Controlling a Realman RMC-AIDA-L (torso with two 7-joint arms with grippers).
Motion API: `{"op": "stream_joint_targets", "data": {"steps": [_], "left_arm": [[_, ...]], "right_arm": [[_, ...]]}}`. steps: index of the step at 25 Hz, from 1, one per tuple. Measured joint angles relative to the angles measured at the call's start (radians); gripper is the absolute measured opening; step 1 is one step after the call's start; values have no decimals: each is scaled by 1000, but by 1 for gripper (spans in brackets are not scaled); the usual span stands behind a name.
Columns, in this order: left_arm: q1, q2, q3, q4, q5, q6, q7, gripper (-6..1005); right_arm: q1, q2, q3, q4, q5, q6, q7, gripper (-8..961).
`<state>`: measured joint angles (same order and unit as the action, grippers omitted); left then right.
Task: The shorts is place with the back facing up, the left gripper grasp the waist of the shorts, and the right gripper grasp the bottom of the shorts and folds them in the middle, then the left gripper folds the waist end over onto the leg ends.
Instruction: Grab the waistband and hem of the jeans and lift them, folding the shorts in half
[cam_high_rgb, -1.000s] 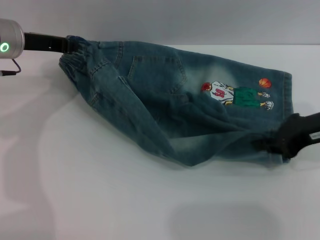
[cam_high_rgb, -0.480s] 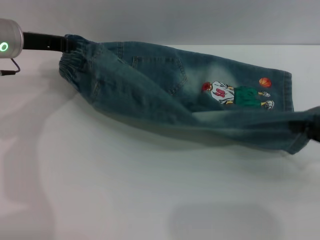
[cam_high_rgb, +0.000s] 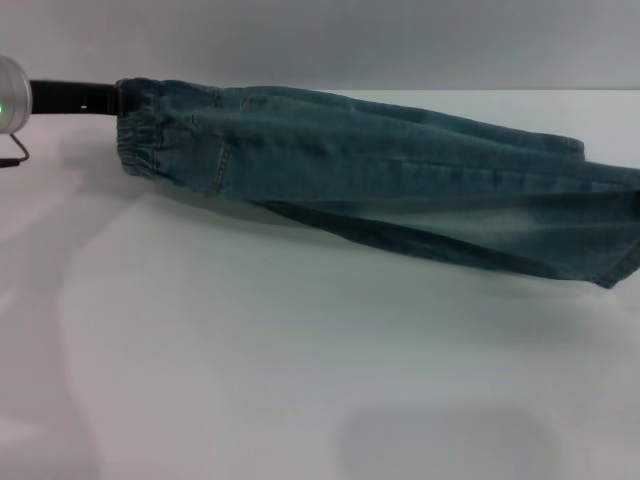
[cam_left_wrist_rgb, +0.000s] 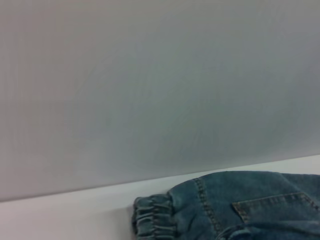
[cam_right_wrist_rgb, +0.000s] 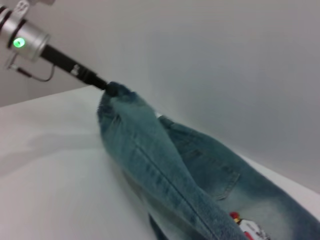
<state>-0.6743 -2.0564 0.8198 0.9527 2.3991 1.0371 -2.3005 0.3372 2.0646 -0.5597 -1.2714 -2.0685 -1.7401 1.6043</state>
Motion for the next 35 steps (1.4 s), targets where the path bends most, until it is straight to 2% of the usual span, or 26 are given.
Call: {"op": "stream_joint_targets", "data": {"steps": [8,12,23,30,35], "left_arm": [[111,-2,59,25,-130,-46,47,48],[174,-1,63,52,-207,-71,90,48],[267,2,55,84,-276,-97,141,48],[306,3,54,105,-298,-85,143,3],[289,7,62,110,-296,2,143,14]], "right_arm": [[-14,2,48,94,56,66,-105,-2],[-25,5,110,125,84,75,-163,-2],[-74,6,170,164,155,51,-230,-2],[-84,4,157,166,166,18,-231,-1],[-72,5,151,188,164,21,-239,-1]]}}
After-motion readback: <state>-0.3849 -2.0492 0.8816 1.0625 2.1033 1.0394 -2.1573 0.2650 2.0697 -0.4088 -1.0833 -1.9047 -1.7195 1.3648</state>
